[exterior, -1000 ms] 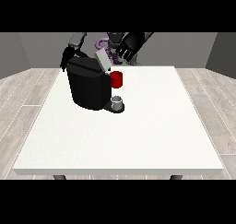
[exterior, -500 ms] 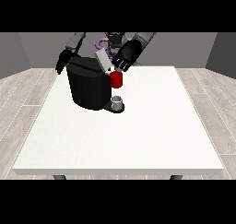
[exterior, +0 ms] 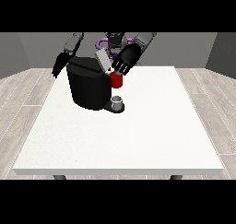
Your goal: Insert the coffee pod into the coffee machine and close the lid
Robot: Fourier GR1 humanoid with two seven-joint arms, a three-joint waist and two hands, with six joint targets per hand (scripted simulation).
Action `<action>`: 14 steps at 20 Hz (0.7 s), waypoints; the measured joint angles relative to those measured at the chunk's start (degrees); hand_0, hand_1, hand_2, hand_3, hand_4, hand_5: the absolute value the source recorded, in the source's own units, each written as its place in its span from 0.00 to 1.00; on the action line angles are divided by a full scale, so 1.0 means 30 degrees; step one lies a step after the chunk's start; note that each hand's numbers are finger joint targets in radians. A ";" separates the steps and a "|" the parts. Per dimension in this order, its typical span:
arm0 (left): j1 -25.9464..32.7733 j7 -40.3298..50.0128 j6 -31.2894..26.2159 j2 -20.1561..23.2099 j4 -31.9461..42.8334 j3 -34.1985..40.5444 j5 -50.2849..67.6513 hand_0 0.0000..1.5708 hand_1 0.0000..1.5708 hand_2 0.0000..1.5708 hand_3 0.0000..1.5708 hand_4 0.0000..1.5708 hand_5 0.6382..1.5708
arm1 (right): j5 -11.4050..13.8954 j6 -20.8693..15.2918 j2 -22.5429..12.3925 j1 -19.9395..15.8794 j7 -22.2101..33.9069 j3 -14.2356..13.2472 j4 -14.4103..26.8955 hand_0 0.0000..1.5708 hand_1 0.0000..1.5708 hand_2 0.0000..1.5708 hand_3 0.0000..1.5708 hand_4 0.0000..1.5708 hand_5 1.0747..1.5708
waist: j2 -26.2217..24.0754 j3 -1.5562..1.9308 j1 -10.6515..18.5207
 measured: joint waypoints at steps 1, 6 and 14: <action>0.0011 0.0056 -0.0107 -0.0157 -0.0022 -0.0043 0.0020 0.76 0.76 0.78 0.76 0.28 1.00 | -0.0130 0.0043 -0.0038 0.0041 -0.0082 -0.0153 0.0181 0.00 0.00 0.00 0.00 0.10 1.00 | -0.0157 0.0002 0.0124; -0.0071 -0.0124 0.0052 -0.0187 0.0181 -0.0012 -0.0073 0.74 0.74 0.78 0.76 0.27 1.00 | -0.0036 -0.0223 0.0137 -0.0082 -0.0088 -0.0108 0.0105 0.00 0.00 0.00 0.00 0.07 1.00 | -0.0003 0.0009 0.0085; -0.0560 -0.0144 0.0373 -0.0214 0.0202 0.0098 -0.0202 0.77 0.77 0.79 0.77 0.23 1.00 | -0.0159 -0.0261 0.0114 -0.0238 -0.0399 -0.0315 0.0442 0.00 0.00 0.00 0.00 0.07 1.00 | 0.0223 0.0003 0.0093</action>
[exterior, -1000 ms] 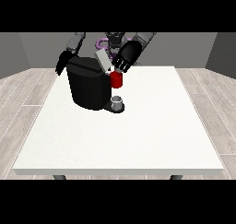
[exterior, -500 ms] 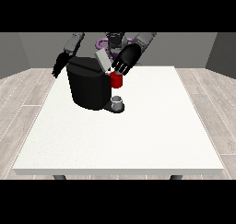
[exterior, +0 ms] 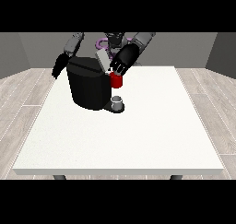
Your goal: Insert the coffee pod into the coffee machine and close the lid
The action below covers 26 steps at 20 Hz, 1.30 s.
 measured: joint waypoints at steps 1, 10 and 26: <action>-0.0017 -0.0174 0.0051 0.0099 0.0039 0.0012 -0.0025 0.77 0.77 0.79 0.76 0.22 1.00 | 0.0071 -0.0051 0.0038 -0.0047 0.0055 0.0078 -0.0078 0.00 0.00 0.00 0.00 0.00 1.00 | 0.0085 0.0009 -0.0038; -0.0347 -0.0084 0.1304 -0.0038 0.0022 -0.0166 -0.0672 0.77 0.77 0.78 0.72 0.00 1.00 | 0.0192 -0.0039 -0.0082 -0.0330 0.0017 0.0118 0.0043 0.00 0.00 0.00 0.00 0.00 1.00 | 0.0354 -0.0005 -0.0272; -0.0140 -0.1564 0.2255 0.0614 0.0527 -0.0629 -0.1765 0.77 0.77 0.75 0.61 0.00 1.00 | 0.0121 0.0013 -0.0062 -0.0121 0.0169 0.0191 -0.0291 0.00 0.00 0.00 0.00 0.00 1.00 | 0.0699 0.0009 -0.0564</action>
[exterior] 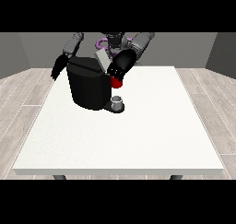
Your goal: Insert the coffee pod into the coffee machine and close the lid
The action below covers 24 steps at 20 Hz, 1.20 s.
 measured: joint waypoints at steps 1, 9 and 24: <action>-0.0060 -0.0116 0.0191 0.0011 -0.0044 0.0069 0.0009 0.79 0.79 0.77 0.61 0.00 1.00 | 0.0046 -0.0020 -0.0059 -0.0112 -0.0032 -0.0008 -0.0029 0.00 0.00 0.00 0.00 0.00 1.00 | 0.0116 0.0000 0.0002; -0.0327 -0.1222 0.0856 0.0400 -0.0011 0.0310 -0.0070 0.80 0.80 0.77 0.60 0.00 1.00 | 0.0195 -0.0272 0.0117 -0.0367 0.0063 0.0134 -0.0249 0.00 0.00 0.00 0.00 0.07 1.00 | 0.0609 0.0015 -0.0109; -0.0864 -0.2238 0.1956 0.1391 -0.0031 -0.0210 -0.1437 0.00 0.00 0.36 0.30 0.00 1.00 | 0.0656 -0.0570 -0.0072 -0.0801 0.0078 0.0166 -0.0063 0.00 0.00 0.00 0.00 0.13 1.00 | 0.1431 0.0041 -0.0175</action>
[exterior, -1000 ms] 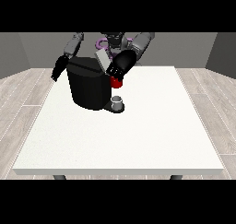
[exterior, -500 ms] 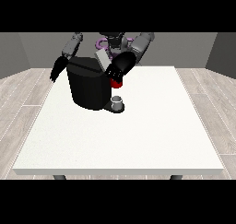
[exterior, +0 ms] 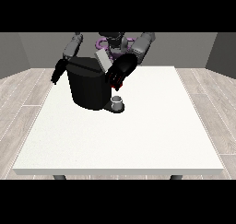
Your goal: Insert the coffee pod into the coffee machine and close the lid
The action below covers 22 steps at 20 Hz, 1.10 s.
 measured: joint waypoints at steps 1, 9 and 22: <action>0.0000 0.0092 -0.0020 -0.0068 -0.0007 -0.0048 -0.0063 0.00 0.00 0.35 0.29 0.00 1.00 | -0.0014 0.0049 -0.0104 0.0077 -0.0127 -0.0080 0.0153 0.00 0.00 0.00 0.00 0.09 1.00 | -0.0108 -0.0004 0.0049; 0.0477 0.0088 0.0195 -0.0648 0.0123 -0.0205 -0.0296 0.00 0.00 0.14 0.09 0.00 1.00 | -0.0259 0.0137 -0.0122 0.0468 0.0093 -0.0360 0.0560 0.00 0.00 0.00 0.00 0.10 1.00 | -0.1042 0.0005 0.0605; 0.4499 0.0371 -0.0749 -0.4581 -0.0721 0.1173 0.2585 0.00 0.00 0.00 0.00 0.24 1.00 | -0.1223 0.0230 -0.0426 0.3717 -0.1163 -0.1900 0.3232 0.00 0.00 0.00 0.00 0.00 1.00 | -0.6018 -0.0067 0.4266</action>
